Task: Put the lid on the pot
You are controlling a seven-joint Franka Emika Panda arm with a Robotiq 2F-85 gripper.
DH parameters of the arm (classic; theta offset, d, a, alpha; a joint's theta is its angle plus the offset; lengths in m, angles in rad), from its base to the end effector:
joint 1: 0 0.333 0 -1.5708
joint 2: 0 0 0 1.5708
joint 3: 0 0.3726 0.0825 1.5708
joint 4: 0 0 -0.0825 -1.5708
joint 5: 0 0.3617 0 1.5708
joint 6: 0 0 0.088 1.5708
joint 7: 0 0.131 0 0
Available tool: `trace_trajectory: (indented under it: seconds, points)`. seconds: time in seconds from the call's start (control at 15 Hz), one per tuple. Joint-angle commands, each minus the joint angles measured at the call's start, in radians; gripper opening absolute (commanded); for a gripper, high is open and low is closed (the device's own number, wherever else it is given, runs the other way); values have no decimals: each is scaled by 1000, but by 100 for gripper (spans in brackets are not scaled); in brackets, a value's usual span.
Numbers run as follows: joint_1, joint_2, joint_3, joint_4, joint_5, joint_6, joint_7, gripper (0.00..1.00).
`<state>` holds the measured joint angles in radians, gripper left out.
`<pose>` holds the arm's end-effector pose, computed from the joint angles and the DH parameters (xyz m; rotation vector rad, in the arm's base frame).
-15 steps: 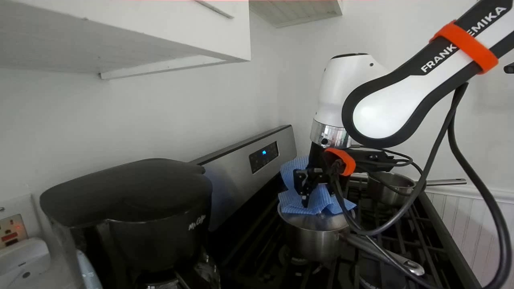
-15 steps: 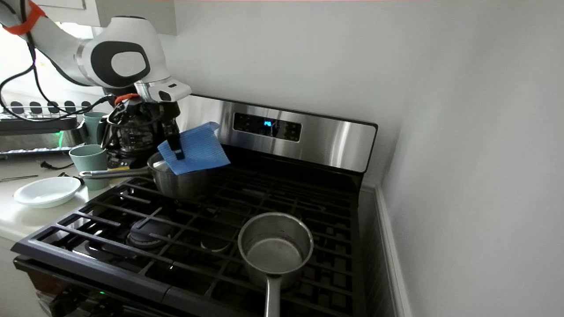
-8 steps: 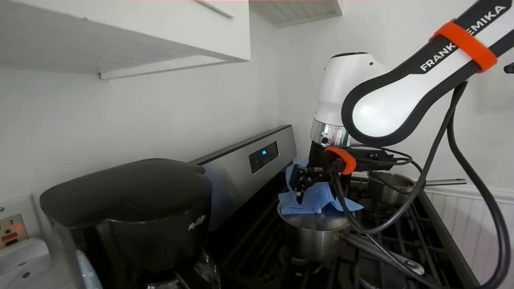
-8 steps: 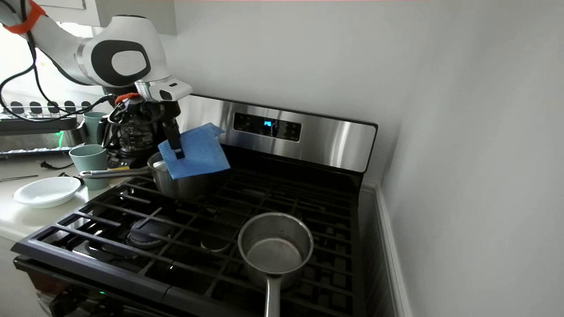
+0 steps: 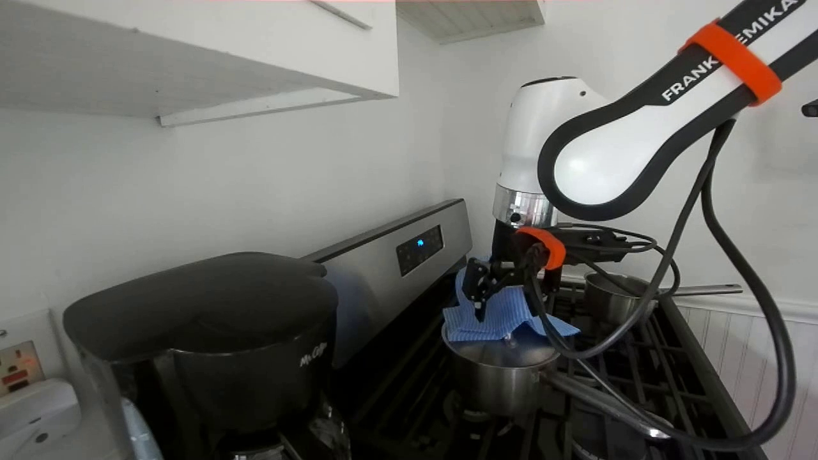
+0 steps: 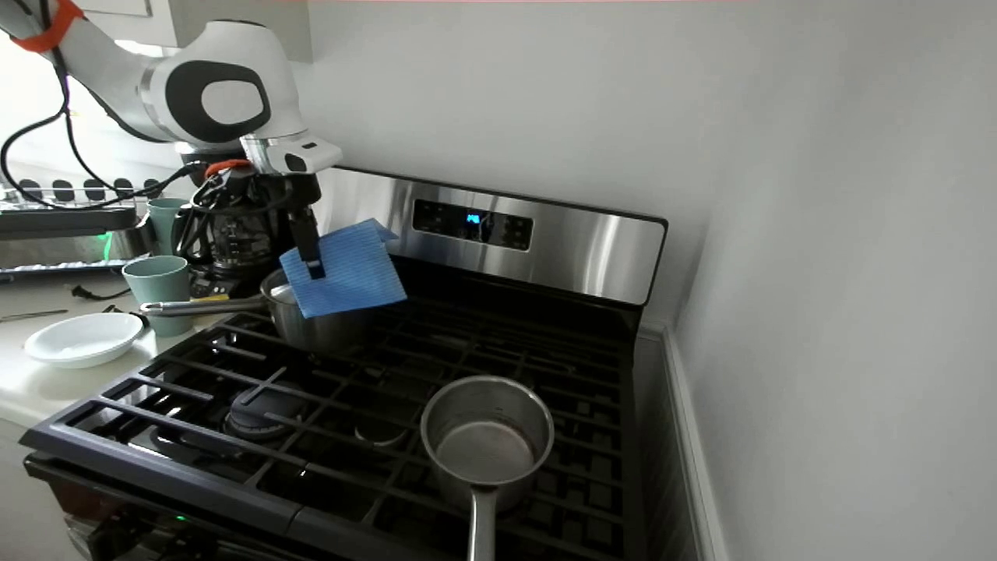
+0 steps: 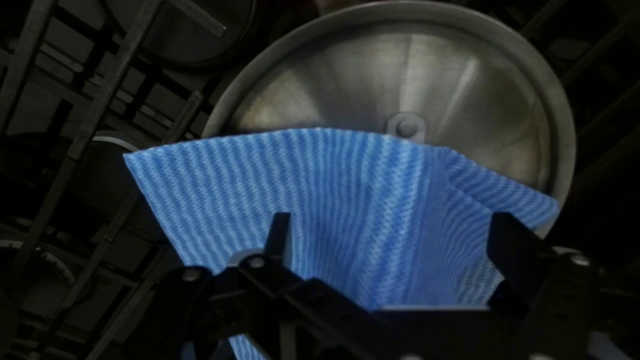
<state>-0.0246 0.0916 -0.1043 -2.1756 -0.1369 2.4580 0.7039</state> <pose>0.5532 -0.0727 0.4162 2.8722 -1.1033 0.3285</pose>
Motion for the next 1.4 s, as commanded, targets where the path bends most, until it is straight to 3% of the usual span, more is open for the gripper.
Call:
trace_trajectory:
  seconds: [0.0,0.33,1.33]
  points:
    - [-7,-15,5,21,28,-29,-24,100]
    - [-9,-41,4,35,25,-38,-22,100]
    - [-49,-172,10,180,-30,-268,91,100]
